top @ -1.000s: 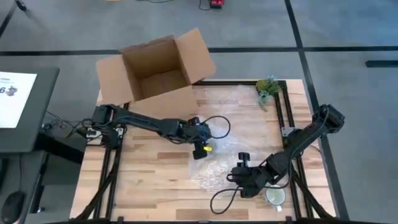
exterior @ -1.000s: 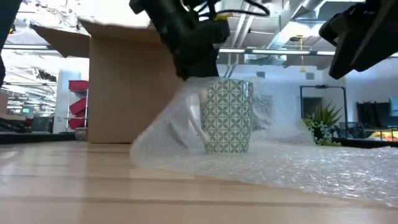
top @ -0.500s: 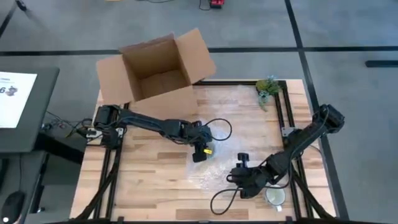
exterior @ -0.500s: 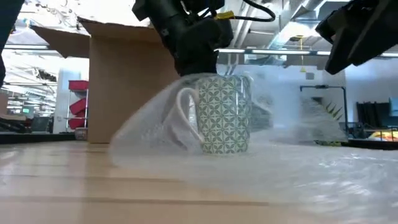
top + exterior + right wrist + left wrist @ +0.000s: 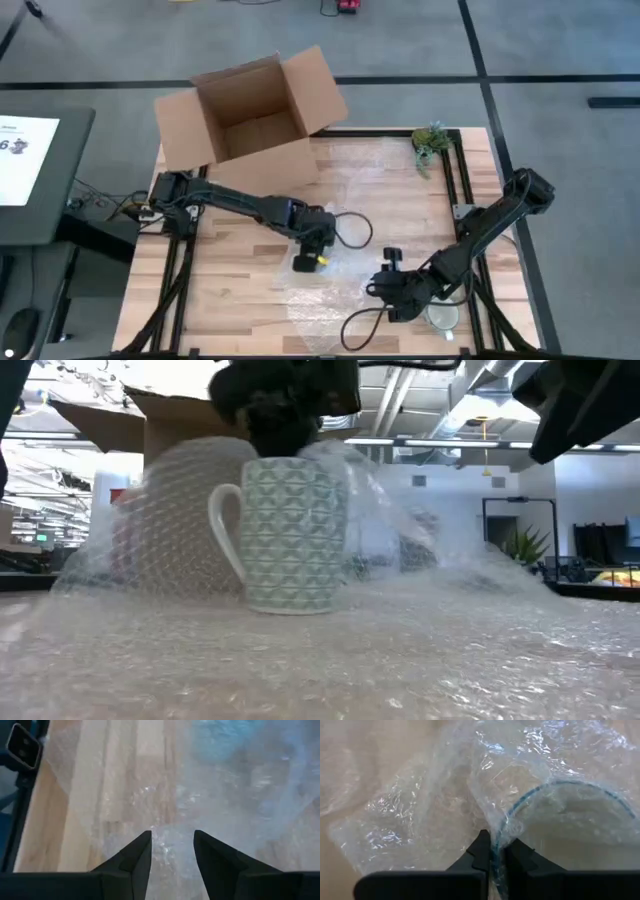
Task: Wrap mug
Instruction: Wrap the green patterned mug with the bubble wrap
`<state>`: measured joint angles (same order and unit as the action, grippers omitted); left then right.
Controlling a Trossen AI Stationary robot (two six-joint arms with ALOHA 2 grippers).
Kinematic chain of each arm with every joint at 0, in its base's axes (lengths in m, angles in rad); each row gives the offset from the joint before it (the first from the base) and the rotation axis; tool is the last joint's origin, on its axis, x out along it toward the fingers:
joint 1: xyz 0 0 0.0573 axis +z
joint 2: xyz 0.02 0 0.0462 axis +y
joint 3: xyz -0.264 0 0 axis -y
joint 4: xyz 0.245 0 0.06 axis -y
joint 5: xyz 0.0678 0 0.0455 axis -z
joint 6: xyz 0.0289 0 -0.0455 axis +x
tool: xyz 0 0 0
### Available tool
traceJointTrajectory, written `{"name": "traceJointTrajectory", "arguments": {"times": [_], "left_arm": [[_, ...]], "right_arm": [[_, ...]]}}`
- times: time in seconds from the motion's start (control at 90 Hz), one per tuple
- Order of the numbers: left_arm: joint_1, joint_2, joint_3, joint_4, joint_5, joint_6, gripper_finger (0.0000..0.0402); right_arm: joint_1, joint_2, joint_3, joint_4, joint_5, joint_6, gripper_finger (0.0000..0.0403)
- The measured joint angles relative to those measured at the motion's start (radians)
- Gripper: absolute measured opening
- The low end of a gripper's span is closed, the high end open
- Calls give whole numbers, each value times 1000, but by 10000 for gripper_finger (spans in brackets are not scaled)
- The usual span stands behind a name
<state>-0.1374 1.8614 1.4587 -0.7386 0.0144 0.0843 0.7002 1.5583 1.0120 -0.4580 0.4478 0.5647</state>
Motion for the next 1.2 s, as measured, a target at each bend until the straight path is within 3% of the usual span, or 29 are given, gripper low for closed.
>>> {"name": "traceJointTrajectory", "arguments": {"times": [0.2,0.4,0.733,0.856,1.033,1.2], "left_arm": [[-20,-4,0,-53,-80,88,7],[-19,-4,0,-64,-98,121,7],[-17,-4,0,-69,-107,136,8],[-17,-4,0,-82,-123,139,8],[-17,-4,0,-116,-176,132,8],[-17,-5,1,-146,-217,121,9]], "right_arm": [[0,0,-116,185,-1,-3,137],[0,30,-220,380,-39,-135,147],[0,254,-204,407,-50,-168,188],[0,280,-182,405,-53,-161,144],[11,236,-161,334,-66,-158,20],[33,149,-132,163,6,-108,10]]}}
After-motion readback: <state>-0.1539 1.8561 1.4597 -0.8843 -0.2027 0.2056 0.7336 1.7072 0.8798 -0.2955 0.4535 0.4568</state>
